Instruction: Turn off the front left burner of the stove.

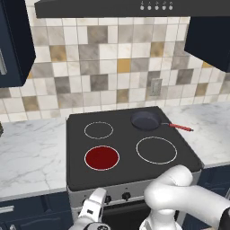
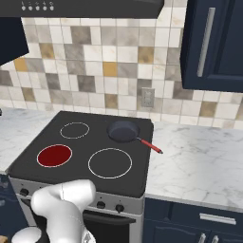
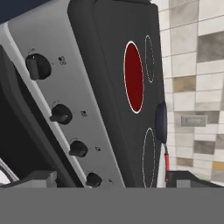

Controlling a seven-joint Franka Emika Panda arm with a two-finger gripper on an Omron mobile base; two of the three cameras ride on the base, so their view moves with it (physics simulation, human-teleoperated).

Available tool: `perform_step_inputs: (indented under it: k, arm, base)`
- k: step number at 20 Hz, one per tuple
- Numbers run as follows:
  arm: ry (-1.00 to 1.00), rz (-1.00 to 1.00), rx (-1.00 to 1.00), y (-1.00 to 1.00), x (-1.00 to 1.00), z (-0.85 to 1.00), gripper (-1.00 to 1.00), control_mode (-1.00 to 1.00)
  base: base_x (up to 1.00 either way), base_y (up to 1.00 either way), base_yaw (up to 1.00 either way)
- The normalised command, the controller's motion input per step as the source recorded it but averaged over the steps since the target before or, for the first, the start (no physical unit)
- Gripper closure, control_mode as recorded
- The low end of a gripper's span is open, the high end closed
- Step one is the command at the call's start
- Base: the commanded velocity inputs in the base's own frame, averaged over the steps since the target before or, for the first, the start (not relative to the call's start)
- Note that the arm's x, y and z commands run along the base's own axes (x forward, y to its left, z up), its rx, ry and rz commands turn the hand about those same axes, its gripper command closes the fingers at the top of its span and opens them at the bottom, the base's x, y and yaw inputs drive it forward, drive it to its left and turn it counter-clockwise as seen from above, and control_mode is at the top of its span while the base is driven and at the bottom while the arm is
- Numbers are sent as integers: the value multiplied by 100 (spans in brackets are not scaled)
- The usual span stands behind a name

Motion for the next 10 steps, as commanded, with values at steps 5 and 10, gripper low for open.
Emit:
perform_step_inputs:
  k: [5, 10]
  arm:
    - [0, -3, 0, 9, 26, 0, -100, -100]
    - [0, -1, -1, 0, 7, -18, -100, -100]
  base:
    - [0, 0, 0]
    - [0, 0, 0]
